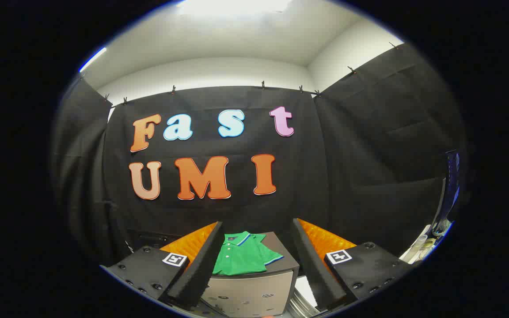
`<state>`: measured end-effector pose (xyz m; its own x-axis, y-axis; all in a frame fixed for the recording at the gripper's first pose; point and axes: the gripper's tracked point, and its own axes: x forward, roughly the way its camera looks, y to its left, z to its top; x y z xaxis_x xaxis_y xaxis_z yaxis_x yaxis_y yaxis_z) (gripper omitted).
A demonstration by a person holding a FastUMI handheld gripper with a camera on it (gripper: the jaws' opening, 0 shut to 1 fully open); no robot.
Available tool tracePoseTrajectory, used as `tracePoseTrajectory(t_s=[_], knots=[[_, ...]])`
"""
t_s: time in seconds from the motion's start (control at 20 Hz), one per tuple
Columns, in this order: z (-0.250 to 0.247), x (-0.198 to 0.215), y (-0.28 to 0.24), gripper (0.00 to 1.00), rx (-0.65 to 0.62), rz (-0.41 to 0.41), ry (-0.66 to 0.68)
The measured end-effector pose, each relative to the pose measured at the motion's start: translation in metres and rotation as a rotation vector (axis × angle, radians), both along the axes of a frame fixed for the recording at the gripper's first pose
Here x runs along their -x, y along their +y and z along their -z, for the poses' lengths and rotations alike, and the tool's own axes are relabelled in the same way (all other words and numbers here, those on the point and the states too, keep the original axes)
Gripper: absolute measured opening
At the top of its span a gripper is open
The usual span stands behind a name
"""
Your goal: Put the clothes into the washing machine and then close the washing machine lid.
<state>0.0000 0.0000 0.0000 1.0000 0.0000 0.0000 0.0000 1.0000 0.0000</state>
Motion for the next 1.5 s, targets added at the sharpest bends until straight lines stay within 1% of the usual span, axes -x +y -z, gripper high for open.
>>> tracePoseTrajectory(t_s=[0.35,0.7,1.05,1.3,1.5], knots=[[-0.013,-0.004,0.005,0.99,0.024,0.002,-0.009],[-0.005,-0.008,0.013,0.99,0.023,-0.011,-0.004],[-0.007,-0.010,0.015,0.99,-0.028,-0.007,-0.024],[-0.014,-0.007,0.038,0.98,0.002,-0.019,-0.055],[-0.002,-0.020,0.063,0.98,0.033,-0.010,0.018]])
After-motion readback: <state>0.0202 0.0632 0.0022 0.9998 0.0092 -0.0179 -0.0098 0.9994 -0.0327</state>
